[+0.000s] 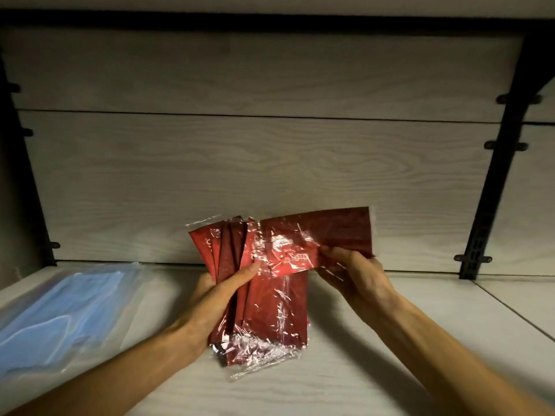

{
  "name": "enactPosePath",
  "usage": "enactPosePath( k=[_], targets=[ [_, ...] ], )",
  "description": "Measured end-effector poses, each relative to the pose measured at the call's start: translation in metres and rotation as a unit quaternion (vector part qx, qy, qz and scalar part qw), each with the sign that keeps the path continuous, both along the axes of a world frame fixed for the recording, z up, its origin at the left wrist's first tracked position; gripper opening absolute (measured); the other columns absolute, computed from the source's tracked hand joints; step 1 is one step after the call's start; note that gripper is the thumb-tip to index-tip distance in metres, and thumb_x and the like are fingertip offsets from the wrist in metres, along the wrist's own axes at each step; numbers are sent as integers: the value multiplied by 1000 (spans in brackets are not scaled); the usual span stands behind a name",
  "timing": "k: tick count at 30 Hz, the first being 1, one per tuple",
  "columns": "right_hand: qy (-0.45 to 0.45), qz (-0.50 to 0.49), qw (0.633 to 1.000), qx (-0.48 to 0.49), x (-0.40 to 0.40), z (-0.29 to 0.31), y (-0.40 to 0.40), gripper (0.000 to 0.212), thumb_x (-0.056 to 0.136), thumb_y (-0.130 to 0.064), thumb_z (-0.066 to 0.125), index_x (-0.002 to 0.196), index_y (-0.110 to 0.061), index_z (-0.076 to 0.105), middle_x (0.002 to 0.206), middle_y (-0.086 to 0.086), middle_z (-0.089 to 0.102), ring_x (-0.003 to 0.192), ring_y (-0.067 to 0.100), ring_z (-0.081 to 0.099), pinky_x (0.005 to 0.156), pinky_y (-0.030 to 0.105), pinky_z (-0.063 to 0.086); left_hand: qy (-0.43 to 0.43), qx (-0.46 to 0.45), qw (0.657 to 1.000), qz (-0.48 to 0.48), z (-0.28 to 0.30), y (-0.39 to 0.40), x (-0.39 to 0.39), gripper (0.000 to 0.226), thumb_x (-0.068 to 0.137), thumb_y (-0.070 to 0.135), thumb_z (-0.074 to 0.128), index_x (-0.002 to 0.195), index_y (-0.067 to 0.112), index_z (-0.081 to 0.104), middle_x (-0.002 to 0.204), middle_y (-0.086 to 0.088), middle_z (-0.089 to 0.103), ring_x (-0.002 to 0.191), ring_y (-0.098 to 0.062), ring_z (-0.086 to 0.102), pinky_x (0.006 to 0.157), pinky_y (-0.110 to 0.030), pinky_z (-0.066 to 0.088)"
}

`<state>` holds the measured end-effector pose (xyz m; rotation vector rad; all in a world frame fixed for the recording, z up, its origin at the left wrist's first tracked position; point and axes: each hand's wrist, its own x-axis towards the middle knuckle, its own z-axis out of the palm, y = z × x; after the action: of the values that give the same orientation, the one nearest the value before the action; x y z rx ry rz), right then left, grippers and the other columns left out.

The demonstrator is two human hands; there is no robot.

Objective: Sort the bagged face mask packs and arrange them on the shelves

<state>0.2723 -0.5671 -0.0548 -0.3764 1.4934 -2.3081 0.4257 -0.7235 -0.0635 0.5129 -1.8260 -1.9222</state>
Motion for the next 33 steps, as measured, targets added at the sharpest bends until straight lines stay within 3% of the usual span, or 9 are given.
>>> enactPosePath(
  k=[6,9,12,14,19,23,26,30,33],
  targets=[
    [63,72,986,138,5,2,1,37,78,-23,82,112,-13,72,105,4,78,105,21,71,91,37,53,42,7,998,35,-18,-10,0,44,68,36,85,106,16,75,95,-10,79,87,-28,77,76,-37,61],
    [130,-81,980,129,-3,13,1,59,76,-22,86,127,-11,60,119,7,70,110,21,64,95,38,52,19,21,999,38,-19,-16,-1,49,65,38,88,107,18,73,95,-10,79,87,-29,77,78,-40,61],
    [414,-246,857,184,-9,21,10,75,72,-29,89,136,-21,51,136,-5,53,126,12,48,106,31,41,15,12,1000,19,-21,-17,0,47,62,38,90,102,17,76,95,-12,79,87,-31,77,76,-41,62],
    [560,-192,760,268,-12,22,16,81,70,-45,87,140,-27,49,144,-8,47,138,14,35,114,33,31,35,-1,999,-4,-20,-12,0,40,65,36,89,100,22,78,97,-13,79,87,-30,77,68,-34,62],
    [590,-49,671,447,-16,12,15,77,72,-68,74,137,-32,53,130,-11,62,127,17,50,108,38,40,57,-28,996,-65,-19,-9,1,34,75,36,87,105,23,77,104,-13,78,94,-29,76,72,-29,61],
    [547,-129,694,450,-18,8,18,41,76,-62,72,101,-30,68,94,-13,70,87,13,65,75,34,53,50,-40,993,-94,-21,-12,1,44,69,34,91,109,21,76,109,-10,77,100,-27,75,79,-30,61],
    [470,-155,767,408,-22,10,21,25,81,-47,74,79,-23,69,72,-9,70,68,12,66,64,38,56,41,-26,995,-86,-24,-14,0,45,69,20,92,110,14,75,107,-13,77,98,-30,75,76,-33,61],
    [187,-54,956,218,-19,20,19,24,87,-32,76,94,-10,72,80,5,78,73,18,75,65,37,61,49,6,998,-30,-25,-18,-2,41,68,18,89,107,15,76,103,-13,78,95,-30,76,83,-40,60],
    [129,33,968,213,-10,16,13,26,90,-22,73,105,-1,68,83,6,76,74,21,72,64,31,56,71,7,997,-5,-24,-20,-3,33,69,16,88,100,20,78,101,-12,78,94,-30,76,86,-41,58]
  ],
)
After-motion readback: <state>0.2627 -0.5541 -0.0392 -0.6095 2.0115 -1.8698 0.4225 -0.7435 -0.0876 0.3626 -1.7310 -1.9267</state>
